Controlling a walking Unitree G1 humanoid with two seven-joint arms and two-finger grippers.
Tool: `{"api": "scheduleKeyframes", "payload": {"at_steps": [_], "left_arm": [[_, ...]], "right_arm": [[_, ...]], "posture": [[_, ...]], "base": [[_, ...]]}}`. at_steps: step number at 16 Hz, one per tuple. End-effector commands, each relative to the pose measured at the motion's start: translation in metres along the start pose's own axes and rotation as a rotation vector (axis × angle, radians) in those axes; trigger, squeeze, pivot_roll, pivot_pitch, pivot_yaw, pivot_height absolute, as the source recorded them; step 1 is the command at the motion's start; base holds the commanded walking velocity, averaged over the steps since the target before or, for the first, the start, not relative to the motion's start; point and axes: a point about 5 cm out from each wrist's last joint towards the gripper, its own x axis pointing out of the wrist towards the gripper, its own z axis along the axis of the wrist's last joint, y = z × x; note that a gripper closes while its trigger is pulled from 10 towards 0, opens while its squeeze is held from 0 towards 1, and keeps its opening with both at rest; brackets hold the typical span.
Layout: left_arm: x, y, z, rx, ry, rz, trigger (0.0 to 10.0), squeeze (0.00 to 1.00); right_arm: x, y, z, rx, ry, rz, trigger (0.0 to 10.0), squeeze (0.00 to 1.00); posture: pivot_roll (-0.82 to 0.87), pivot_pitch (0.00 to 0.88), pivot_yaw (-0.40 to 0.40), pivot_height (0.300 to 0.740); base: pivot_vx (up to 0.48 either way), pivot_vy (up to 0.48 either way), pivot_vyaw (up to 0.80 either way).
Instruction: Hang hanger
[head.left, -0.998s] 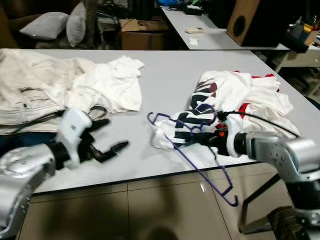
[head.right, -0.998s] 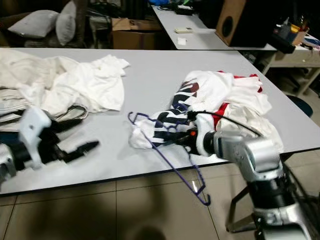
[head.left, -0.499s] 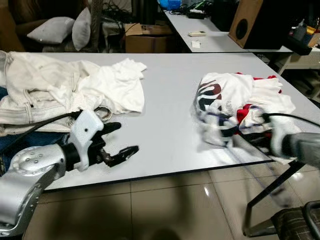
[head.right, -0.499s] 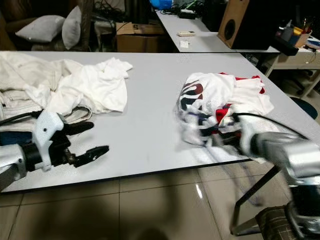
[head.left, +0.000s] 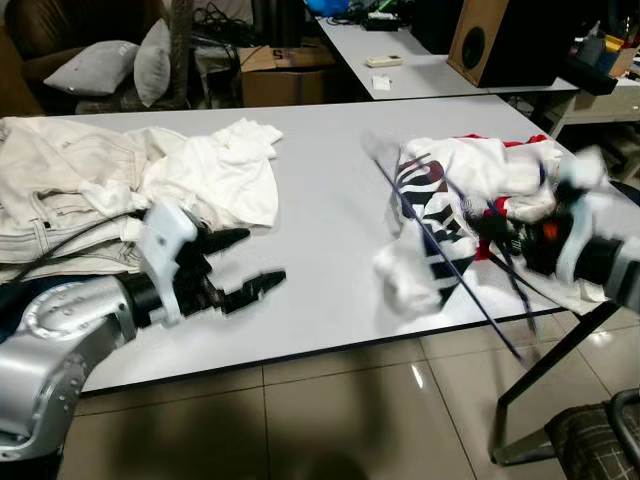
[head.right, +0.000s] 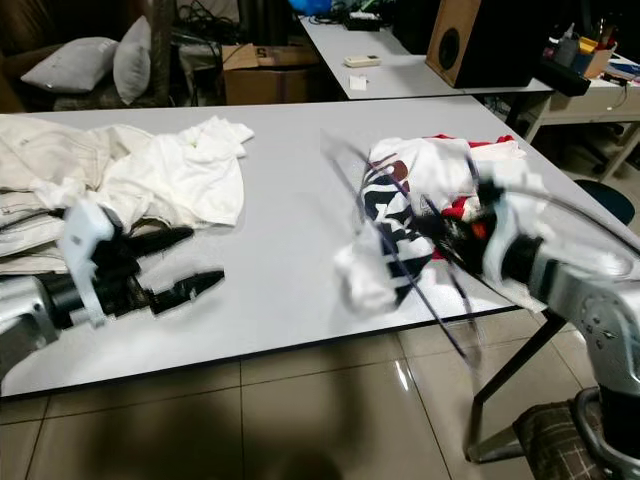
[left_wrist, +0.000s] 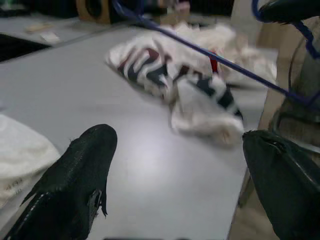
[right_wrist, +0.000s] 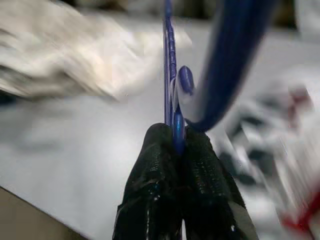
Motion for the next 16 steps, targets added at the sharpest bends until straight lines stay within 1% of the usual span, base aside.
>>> {"api": "scheduleKeyframes", "payload": {"at_steps": [1,2,3,4,5,6,7,8,9,10,11,12,13,14,15,16], "left_arm": [[-0.002,0.000,0.007,0.016,-0.044,0.021,10.0,0.00],[-0.002,0.001,0.006,0.022,-0.046,0.040,10.0,0.00],[-0.002,0.006,0.001,0.009,-0.047,0.124,10.0,0.00],[-0.001,0.008,-0.002,-0.005,-0.085,0.228,10.0,0.00],[-0.001,0.009,-0.004,-0.015,-0.097,0.260,10.0,0.00],[-0.001,0.011,-0.009,-0.047,-0.124,0.386,10.0,0.00],[-0.002,0.012,-0.013,-0.067,-0.134,0.464,10.0,0.00],[-0.002,0.011,-0.017,-0.071,-0.124,0.475,10.0,0.00],[-0.001,0.006,-0.023,-0.058,-0.092,0.476,10.0,0.00],[-0.001,0.003,-0.026,-0.040,-0.074,0.477,10.0,0.00],[0.001,0.000,-0.029,-0.032,-0.067,0.502,10.0,0.00],[0.002,-0.001,-0.030,-0.039,-0.073,0.516,10.0,0.00],[0.005,0.000,-0.034,-0.044,-0.068,0.522,10.0,0.00],[0.013,0.003,-0.038,-0.030,-0.057,0.519,10.0,0.00],[0.014,0.003,-0.038,-0.027,-0.058,0.519,10.0,0.00],[0.016,0.003,-0.036,-0.033,-0.073,0.530,10.0,0.00]], "right_arm": [[-0.002,0.003,0.010,-0.044,-0.050,-0.012,10.0,0.00],[-0.002,0.004,0.010,-0.063,-0.051,-0.034,10.0,0.00],[0.003,0.007,0.006,-0.100,-0.061,-0.104,10.0,0.00],[0.011,0.017,-0.005,-0.114,-0.084,-0.181,10.0,0.00],[0.013,0.022,-0.009,-0.099,-0.091,-0.199,10.0,0.00],[0.023,0.032,-0.028,-0.064,-0.092,-0.259,10.0,0.00],[0.029,0.040,-0.042,-0.021,-0.114,-0.294,10.0,0.00],[0.031,0.043,-0.048,0.029,-0.139,-0.304,10.0,0.00],[0.034,0.049,-0.060,0.125,-0.175,-0.347,10.0,0.00],[0.035,0.053,-0.068,0.152,-0.175,-0.373,10.0,0.00],[0.037,0.061,-0.069,0.147,-0.176,-0.362,10.0,0.00],[0.039,0.063,-0.069,0.143,-0.177,-0.369,10.0,0.00],[0.039,0.063,-0.071,0.088,-0.151,-0.402,10.0,0.00],[0.036,0.058,-0.072,0.037,-0.127,-0.453,10.0,0.00],[0.035,0.058,-0.072,0.037,-0.130,-0.461,10.0,0.00],[0.031,0.053,-0.072,0.030,-0.140,-0.477,10.0,0.00]], "posture": [[0.04,0.000,-0.014,0.740],[0.04,0.000,-0.015,0.740],[0.04,0.000,-0.018,0.740],[0.05,0.000,-0.020,0.740],[0.05,0.000,-0.020,0.740],[0.06,0.000,-0.009,0.740],[0.06,0.000,-0.006,0.740],[0.06,0.000,-0.007,0.740],[0.07,0.000,-0.012,0.740],[0.08,0.000,-0.015,0.740],[0.08,0.000,-0.013,0.740],[0.08,0.000,-0.010,0.740],[0.04,0.000,0.012,0.740],[0.03,0.000,0.013,0.740],[0.03,0.000,0.013,0.740],[0.03,0.000,0.009,0.740]], "base": [[0.000,0.000,0.00],[0.000,0.000,0.00],[0.000,0.000,0.00],[0.000,0.000,0.00],[0.000,0.000,0.00],[0.000,0.000,0.00],[0.000,0.274,0.00],[0.000,0.274,0.00],[0.000,0.289,0.00],[0.000,0.285,0.00],[0.000,0.292,0.00],[0.000,0.292,0.00],[0.000,0.300,0.00],[0.000,0.304,0.00],[0.000,0.300,0.00],[0.000,0.300,0.00]]}}
